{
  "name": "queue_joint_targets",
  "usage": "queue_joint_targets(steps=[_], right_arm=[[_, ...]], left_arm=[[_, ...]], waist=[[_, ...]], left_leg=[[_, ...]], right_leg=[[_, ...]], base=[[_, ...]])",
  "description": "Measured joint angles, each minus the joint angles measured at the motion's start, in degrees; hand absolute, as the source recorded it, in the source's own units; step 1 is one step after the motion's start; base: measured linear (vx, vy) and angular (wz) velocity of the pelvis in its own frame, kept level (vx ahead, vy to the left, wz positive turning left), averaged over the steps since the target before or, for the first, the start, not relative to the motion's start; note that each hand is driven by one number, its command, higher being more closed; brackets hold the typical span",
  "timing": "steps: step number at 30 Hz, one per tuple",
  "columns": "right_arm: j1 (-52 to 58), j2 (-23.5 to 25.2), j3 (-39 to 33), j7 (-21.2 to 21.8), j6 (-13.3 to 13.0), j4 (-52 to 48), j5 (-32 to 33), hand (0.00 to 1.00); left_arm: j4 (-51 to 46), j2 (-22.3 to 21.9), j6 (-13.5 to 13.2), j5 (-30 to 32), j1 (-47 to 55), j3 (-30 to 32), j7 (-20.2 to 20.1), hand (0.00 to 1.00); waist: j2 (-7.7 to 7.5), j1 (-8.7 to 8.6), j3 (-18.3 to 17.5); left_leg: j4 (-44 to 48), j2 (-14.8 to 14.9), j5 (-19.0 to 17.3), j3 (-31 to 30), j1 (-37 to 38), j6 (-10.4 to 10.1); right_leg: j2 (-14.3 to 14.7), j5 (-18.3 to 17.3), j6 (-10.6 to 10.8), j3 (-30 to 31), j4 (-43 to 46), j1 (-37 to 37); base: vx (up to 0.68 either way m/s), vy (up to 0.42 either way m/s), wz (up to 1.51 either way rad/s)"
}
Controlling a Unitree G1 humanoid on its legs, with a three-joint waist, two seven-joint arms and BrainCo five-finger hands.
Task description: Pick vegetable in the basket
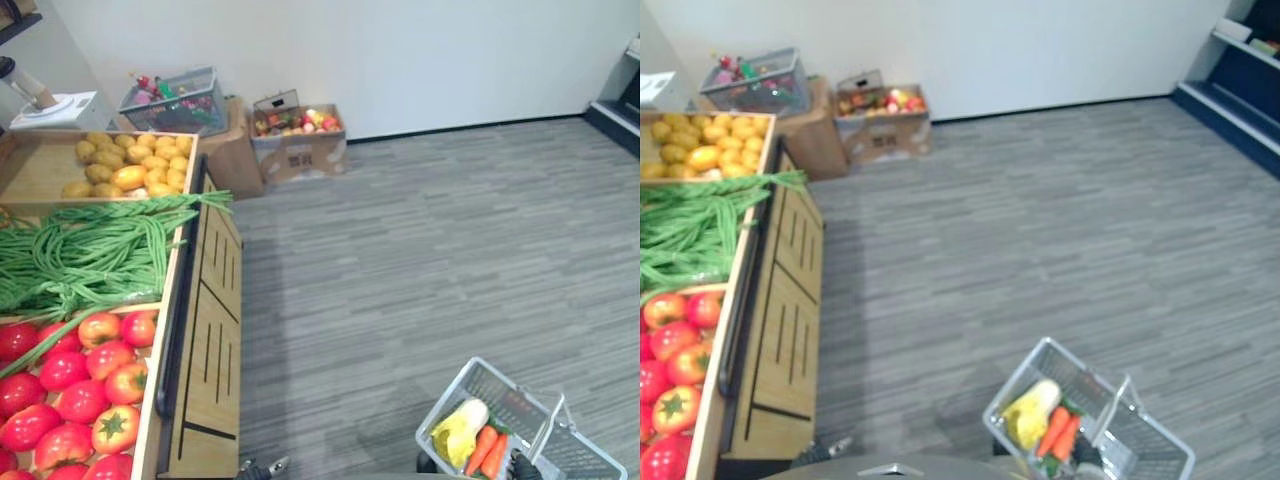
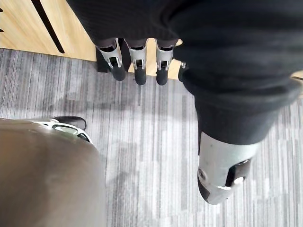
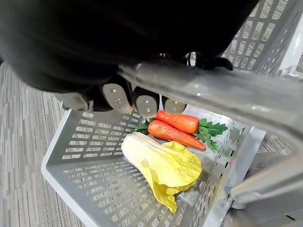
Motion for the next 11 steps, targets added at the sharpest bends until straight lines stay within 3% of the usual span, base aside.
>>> queue_joint_targets(steps=[11], right_arm=[[-0.03,-0.70,0.07,0.00,-0.01,0.50,-0.13,1.00]], left_arm=[[0.22,0.08,-0.02,0.00,0.03,-0.43,-0.77,0.00]], waist=[[0.15,-0.13,-0.05]], left_leg=[[-0.06,-0.04,0.04,-0.71,0.79,0.05]], right_leg=[[-0.16,0.00,0.00,-0.87,-0.06,1.14]], base=[[-0.02,-0.028,0.03]])
